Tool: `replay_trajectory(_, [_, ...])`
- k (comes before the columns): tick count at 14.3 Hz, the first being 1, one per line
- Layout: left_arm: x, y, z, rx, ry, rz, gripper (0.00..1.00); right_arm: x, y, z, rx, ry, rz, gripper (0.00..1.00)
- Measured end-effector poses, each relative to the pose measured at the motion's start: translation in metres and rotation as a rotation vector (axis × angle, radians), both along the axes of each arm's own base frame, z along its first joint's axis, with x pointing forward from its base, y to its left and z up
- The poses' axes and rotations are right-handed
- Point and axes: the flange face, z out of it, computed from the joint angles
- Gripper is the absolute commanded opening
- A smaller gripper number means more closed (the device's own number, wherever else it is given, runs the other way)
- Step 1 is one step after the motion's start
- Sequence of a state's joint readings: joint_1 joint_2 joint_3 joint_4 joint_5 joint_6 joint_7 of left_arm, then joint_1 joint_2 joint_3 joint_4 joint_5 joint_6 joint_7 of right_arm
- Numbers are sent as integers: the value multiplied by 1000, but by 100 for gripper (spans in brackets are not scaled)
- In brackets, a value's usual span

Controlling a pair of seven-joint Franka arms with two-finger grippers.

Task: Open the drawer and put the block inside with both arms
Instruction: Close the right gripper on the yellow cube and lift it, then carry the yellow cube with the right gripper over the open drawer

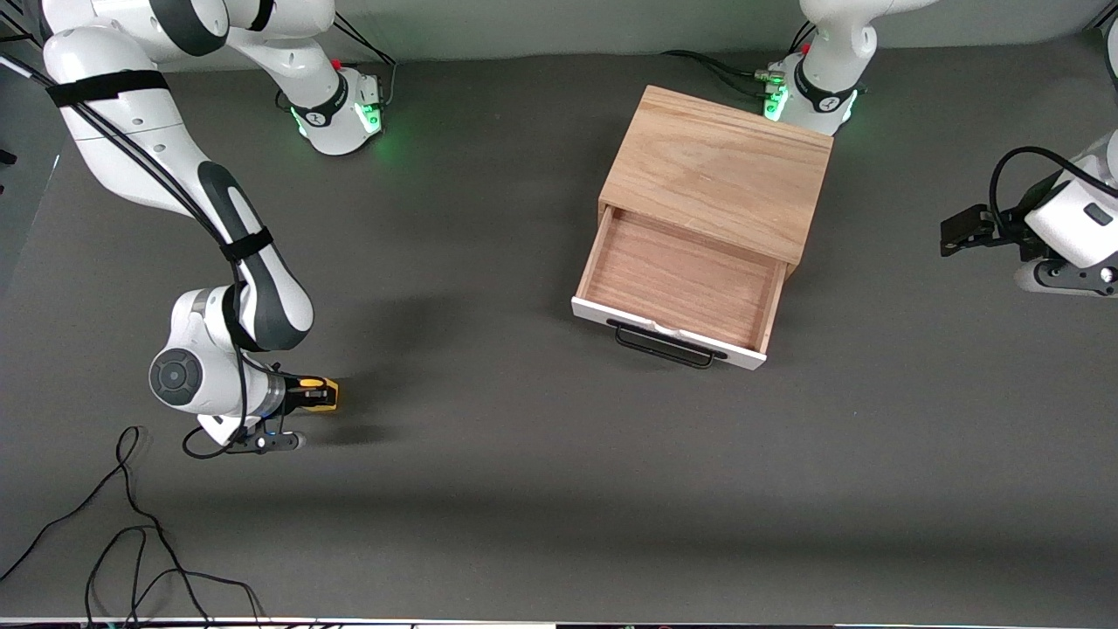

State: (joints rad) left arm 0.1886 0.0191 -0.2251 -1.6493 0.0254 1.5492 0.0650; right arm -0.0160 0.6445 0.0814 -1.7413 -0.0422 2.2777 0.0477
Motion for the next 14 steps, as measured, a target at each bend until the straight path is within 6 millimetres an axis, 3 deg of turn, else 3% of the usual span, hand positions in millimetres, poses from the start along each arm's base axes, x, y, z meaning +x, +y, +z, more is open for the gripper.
replay_trajectory(3, [1,-4,1,-2,-12,0,100,0,3,4,5,20,-3,20])
replay_trajectory(5, [1,-13,1,-5,-14,-16,100,6,9,24,34,49,-25,20])
replay_trajectory(7, [1,-24,1,-3,-14,-27,100,17,15,63,76,69,-46,20])
replay_trajectory(10, [0,-30,1,-1,-16,-36,100,33,40,140,138,87,-91,20])
replay_trajectory(14, [0,-29,3,-1,-19,-33,100,33,108,224,131,105,-176,20])
